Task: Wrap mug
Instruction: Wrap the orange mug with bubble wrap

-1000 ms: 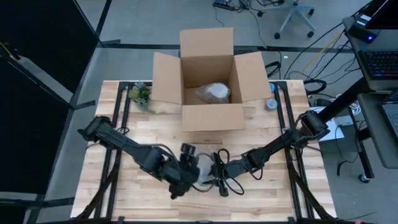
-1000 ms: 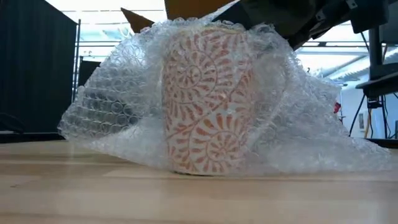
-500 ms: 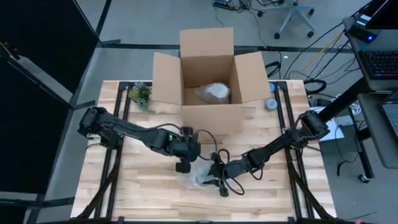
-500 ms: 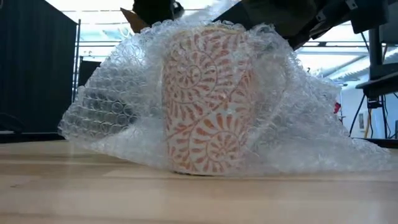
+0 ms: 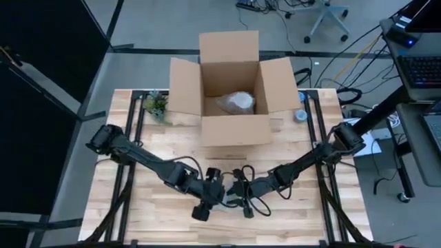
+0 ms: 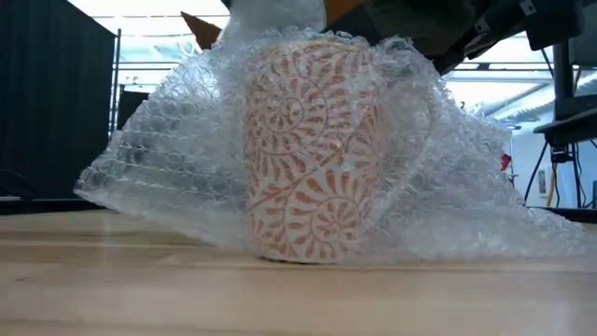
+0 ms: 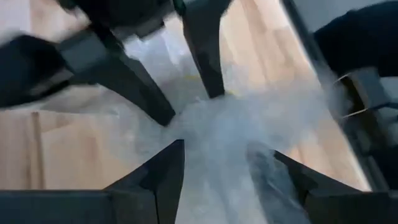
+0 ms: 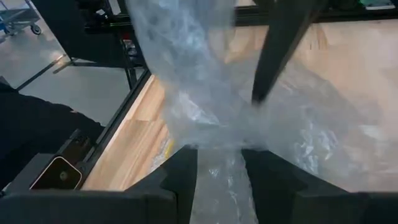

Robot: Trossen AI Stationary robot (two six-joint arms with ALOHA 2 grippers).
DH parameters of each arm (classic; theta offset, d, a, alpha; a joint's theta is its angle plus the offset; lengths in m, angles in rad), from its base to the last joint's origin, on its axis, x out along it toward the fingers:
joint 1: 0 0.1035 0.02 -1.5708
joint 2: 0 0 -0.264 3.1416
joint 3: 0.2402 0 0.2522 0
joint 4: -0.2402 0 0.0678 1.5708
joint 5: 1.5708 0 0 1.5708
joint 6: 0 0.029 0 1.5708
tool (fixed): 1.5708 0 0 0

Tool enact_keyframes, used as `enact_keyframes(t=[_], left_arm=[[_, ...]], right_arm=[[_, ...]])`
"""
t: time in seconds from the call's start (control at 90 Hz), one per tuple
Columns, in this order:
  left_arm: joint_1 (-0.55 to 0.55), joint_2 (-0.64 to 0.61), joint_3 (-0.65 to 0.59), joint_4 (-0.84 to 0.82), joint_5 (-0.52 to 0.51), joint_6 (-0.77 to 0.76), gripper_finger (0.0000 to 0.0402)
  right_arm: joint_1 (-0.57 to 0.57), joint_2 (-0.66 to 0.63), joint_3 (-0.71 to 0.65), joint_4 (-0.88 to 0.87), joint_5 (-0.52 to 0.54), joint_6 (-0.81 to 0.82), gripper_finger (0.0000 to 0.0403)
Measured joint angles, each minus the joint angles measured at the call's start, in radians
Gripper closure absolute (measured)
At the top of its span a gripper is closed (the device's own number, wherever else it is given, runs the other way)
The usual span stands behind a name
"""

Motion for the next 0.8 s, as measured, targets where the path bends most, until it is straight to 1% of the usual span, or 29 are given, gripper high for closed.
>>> enact_keyframes(t=[0.1,0.367,0.567,0.8], left_arm=[[-0.007,0.040,0.000,0.019,-0.002,0.004,0.0240],[-0.005,0.055,0.002,0.030,-0.004,0.015,0.0240],[-0.003,0.057,0.003,0.032,-0.004,0.018,0.0240],[-0.003,0.052,0.002,0.029,-0.004,0.020,0.0240]], right_arm=[[0.001,0.000,-0.001,0.000,-0.003,-0.004,0.0291],[0.001,-0.019,-0.003,-0.011,-0.008,-0.001,0.0291],[0.009,-0.118,-0.003,-0.105,-0.005,-0.053,0.0291],[0.016,-0.245,-0.001,-0.251,0.001,-0.038,0.0291]])
